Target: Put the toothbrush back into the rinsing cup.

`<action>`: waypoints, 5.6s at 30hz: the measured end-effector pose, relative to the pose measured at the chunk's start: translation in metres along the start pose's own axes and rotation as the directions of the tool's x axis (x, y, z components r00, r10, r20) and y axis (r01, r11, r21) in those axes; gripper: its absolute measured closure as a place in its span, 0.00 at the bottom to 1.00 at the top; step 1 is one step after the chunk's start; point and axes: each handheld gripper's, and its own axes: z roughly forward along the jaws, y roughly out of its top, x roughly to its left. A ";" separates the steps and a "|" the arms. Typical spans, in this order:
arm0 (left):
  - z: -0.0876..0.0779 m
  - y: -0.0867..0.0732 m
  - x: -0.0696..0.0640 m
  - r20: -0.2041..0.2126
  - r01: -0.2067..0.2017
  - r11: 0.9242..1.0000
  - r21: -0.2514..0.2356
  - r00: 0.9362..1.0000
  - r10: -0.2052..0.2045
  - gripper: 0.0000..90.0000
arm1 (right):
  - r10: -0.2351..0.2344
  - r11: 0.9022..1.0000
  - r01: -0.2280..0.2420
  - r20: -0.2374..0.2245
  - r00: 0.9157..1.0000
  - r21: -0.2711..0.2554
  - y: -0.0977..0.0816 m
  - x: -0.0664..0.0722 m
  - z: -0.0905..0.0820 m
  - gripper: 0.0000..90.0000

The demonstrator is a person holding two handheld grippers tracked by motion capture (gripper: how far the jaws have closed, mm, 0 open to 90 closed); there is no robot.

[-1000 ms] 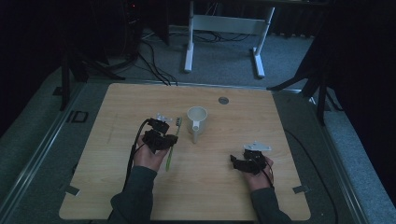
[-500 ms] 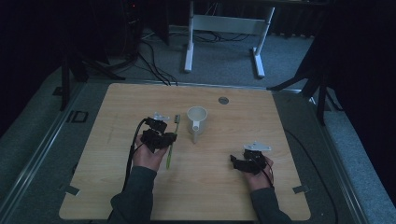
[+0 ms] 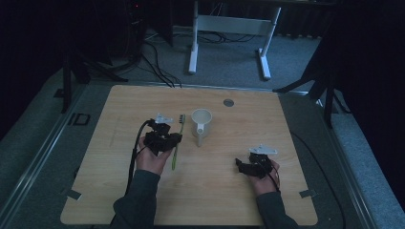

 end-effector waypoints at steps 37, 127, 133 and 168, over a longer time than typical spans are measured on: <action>-0.006 0.006 0.004 0.007 0.008 0.985 -0.173 1.000 -0.007 0.89 | 0.000 1.000 0.000 -0.001 1.000 -0.001 0.000 0.000 0.000 0.31; 0.001 0.021 0.005 0.081 0.035 0.895 -0.445 0.997 0.002 0.89 | -0.001 1.000 0.001 -0.002 1.000 0.000 0.000 0.000 0.000 0.31; 0.003 0.022 0.005 0.094 0.041 0.893 -0.448 0.996 0.001 0.89 | -0.001 1.000 0.001 -0.002 1.000 0.000 0.000 0.000 0.000 0.31; 0.016 0.035 -0.004 0.055 0.020 0.861 -0.508 0.998 0.009 0.89 | -0.003 1.000 0.003 -0.004 1.000 -0.001 0.000 0.000 0.000 0.31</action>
